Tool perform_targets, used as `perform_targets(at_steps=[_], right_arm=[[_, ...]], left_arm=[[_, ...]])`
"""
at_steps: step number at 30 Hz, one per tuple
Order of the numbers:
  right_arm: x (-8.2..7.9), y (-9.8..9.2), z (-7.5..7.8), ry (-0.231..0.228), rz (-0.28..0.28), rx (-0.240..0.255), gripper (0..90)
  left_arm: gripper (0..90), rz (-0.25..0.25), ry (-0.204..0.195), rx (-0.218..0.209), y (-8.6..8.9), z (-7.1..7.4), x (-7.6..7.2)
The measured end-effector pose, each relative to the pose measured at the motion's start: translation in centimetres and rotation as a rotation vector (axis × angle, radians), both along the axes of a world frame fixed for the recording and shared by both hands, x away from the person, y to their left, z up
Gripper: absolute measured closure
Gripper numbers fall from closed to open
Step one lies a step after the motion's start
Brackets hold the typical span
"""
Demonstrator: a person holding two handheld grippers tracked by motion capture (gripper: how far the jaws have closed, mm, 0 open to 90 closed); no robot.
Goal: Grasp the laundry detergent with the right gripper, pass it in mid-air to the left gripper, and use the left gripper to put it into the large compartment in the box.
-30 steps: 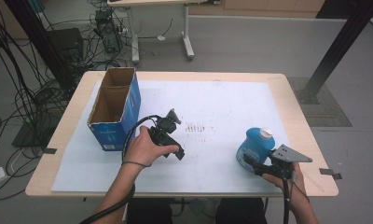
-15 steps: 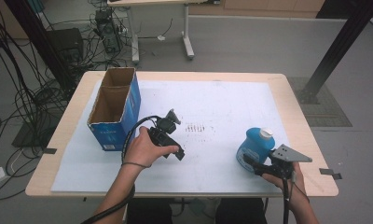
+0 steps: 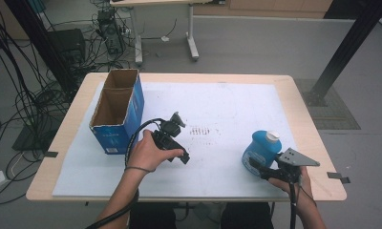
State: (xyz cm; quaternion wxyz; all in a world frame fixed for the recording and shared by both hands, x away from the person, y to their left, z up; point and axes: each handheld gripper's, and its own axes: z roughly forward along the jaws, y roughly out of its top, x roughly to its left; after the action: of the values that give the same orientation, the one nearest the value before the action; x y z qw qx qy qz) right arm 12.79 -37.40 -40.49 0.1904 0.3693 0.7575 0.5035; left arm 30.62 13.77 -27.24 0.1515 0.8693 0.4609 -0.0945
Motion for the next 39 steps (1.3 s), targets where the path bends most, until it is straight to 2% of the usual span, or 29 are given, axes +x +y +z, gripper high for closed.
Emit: perform_targets(at_steps=[18, 39], right_arm=[[-0.17, 0.12, -0.03, -0.006, -0.005, -0.003, 40.8], [-0.2, 0.1, -0.09, -0.007, -0.006, -0.001, 40.8]], left_arm=[[8.4, 0.005, 0.0, -0.014, 0.47, -0.13, -0.07], [8.3, 0.007, 0.0, -0.012, 0.49, -0.12, 0.01]])
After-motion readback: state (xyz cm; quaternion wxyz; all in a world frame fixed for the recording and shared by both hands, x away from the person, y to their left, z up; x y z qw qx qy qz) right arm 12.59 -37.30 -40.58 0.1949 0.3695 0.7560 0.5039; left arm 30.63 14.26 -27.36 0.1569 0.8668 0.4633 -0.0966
